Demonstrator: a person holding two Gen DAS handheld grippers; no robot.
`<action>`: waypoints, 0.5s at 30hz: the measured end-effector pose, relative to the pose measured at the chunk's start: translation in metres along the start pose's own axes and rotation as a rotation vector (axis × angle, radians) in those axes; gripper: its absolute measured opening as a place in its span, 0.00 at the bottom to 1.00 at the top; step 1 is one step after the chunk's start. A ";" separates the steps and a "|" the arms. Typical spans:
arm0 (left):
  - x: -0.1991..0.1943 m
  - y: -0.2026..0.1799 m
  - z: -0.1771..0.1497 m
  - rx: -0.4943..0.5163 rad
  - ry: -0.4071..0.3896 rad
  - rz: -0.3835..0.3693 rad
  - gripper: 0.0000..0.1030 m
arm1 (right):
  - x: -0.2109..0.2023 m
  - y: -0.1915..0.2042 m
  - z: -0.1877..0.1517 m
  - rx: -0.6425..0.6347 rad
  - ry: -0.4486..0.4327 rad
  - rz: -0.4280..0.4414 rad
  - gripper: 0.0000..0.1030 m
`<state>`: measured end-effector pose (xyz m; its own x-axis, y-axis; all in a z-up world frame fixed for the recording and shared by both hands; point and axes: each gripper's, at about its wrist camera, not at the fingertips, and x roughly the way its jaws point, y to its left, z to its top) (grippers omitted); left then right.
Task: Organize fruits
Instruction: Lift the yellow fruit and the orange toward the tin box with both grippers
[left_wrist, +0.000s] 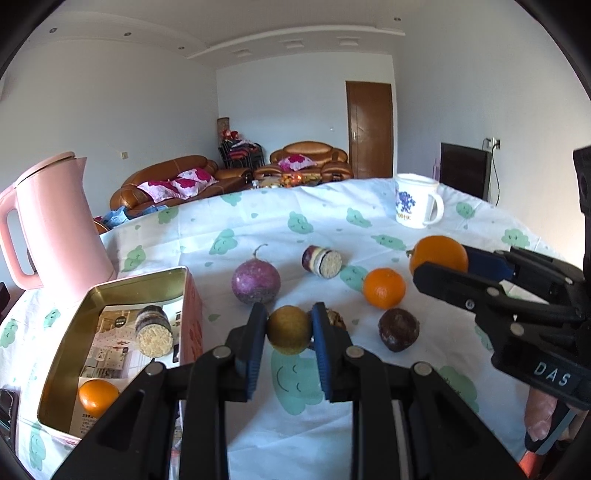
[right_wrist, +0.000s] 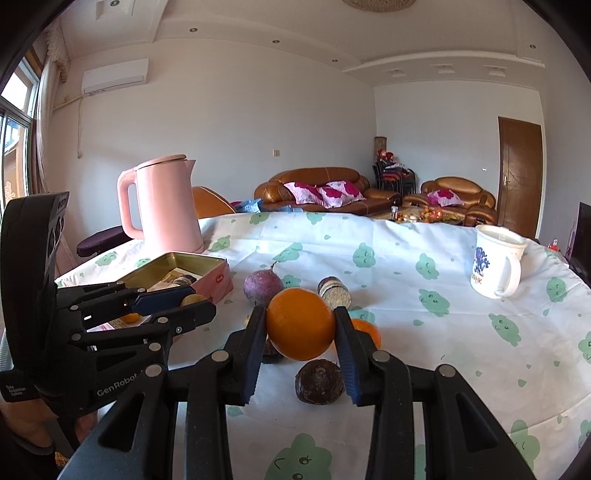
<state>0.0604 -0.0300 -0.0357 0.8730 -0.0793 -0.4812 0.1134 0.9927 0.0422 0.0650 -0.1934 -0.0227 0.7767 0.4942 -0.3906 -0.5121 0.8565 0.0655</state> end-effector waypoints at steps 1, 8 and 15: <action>-0.001 0.000 0.000 -0.003 -0.006 0.003 0.25 | -0.001 0.000 0.000 -0.002 -0.005 -0.001 0.37; -0.007 0.002 0.000 -0.019 -0.038 0.008 0.25 | -0.007 0.003 0.000 -0.014 -0.037 -0.006 0.37; -0.014 0.003 0.000 -0.031 -0.077 0.013 0.25 | -0.018 0.007 -0.002 -0.036 -0.098 0.001 0.37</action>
<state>0.0488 -0.0258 -0.0292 0.9083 -0.0722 -0.4120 0.0881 0.9959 0.0199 0.0467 -0.1966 -0.0170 0.8075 0.5086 -0.2988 -0.5241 0.8511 0.0325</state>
